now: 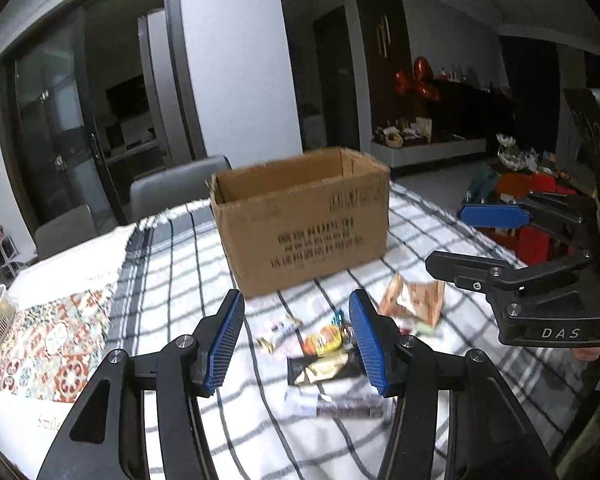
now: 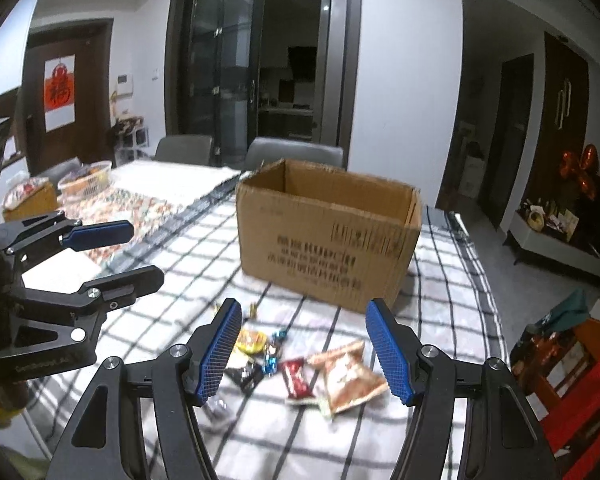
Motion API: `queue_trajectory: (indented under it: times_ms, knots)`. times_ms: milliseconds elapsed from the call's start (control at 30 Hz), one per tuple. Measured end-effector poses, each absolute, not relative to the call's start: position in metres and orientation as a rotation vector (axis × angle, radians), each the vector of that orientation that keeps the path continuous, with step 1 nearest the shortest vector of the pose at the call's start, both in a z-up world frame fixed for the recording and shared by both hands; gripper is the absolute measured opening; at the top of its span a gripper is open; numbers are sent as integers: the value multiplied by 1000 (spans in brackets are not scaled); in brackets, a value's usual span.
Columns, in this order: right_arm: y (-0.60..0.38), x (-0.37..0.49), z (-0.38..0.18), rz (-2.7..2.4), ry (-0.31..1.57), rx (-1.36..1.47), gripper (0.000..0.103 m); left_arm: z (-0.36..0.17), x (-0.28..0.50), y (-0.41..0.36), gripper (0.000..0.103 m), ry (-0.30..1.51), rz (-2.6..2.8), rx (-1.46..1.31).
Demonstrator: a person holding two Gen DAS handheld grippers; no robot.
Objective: Organize snacks
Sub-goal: 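Move both tools back down toward the remaining snacks on the table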
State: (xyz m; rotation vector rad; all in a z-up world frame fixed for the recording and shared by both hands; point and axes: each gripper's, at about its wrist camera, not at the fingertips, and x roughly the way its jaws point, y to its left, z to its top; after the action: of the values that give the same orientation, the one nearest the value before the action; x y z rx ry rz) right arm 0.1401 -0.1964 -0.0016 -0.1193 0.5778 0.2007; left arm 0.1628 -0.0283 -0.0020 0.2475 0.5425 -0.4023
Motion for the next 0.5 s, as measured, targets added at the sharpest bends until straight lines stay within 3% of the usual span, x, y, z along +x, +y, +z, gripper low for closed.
queue_trajectory:
  times_ms: [433, 500]
  knots:
    - [-183, 144, -49, 214, 661, -179, 64, -56, 177, -34, 53, 643, -464, 327]
    - [-183, 148, -54, 218, 673, -185, 60, -62, 181, -37, 53, 653, -472, 346]
